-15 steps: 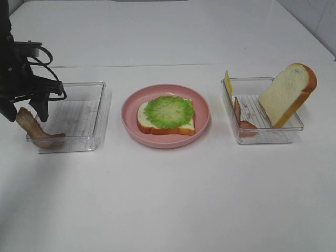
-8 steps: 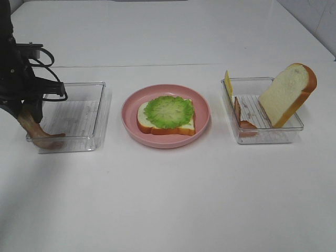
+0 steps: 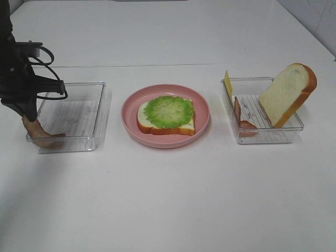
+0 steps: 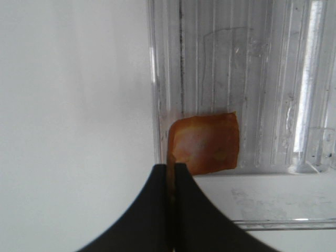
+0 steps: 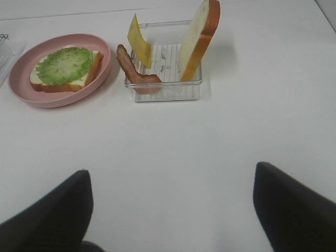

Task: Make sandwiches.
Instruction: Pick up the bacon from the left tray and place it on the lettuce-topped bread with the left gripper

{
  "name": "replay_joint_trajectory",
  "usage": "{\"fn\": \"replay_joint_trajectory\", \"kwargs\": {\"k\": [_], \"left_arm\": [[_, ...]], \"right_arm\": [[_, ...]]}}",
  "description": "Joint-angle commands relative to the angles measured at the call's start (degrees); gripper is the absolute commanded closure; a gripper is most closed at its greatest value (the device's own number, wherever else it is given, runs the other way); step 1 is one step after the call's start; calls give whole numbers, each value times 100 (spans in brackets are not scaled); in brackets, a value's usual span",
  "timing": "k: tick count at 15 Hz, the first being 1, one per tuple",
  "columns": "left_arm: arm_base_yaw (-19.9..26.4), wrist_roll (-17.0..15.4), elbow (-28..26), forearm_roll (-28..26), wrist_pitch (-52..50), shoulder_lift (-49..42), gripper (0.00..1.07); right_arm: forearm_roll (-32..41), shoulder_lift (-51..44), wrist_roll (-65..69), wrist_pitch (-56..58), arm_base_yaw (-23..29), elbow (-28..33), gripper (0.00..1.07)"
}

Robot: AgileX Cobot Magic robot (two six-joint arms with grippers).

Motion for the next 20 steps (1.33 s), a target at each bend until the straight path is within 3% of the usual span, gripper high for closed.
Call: {"fn": "replay_joint_trajectory", "kwargs": {"k": [1, 2, 5, 8, 9, 11, 12, 15, 20], "left_arm": [[6, 69, -218, -332, 52, -229, 107], [6, 218, -407, -625, 103, -269, 107], [-34, 1197, -957, -2481, -103, -292, 107], [-178, 2212, -1026, -4274, -556, -286, 107], [-195, 2355, -1026, -4498, -602, -281, 107], [-344, 2893, -1077, -5437, -693, -138, 107], [-539, 3272, -1238, -6205, -647, 138, 107], [-865, 3438, -1455, -6749, -630, 573, 107], [-1392, 3438, -1816, -7047, -705, 1232, 107]], "right_arm": [[29, -34, -40, -29, -23, 11, 29], [29, -34, -40, -29, -23, 11, 29], [29, -34, -40, -29, -23, 11, 29], [29, -34, -40, -29, -23, 11, 29], [29, -34, -40, -29, -23, 11, 29], [29, -34, -40, -29, -23, 11, 29], [29, -34, -40, -29, -23, 11, 29], [29, -34, -40, -29, -23, 11, 29], [29, -34, -40, -29, -23, 11, 29]]}}
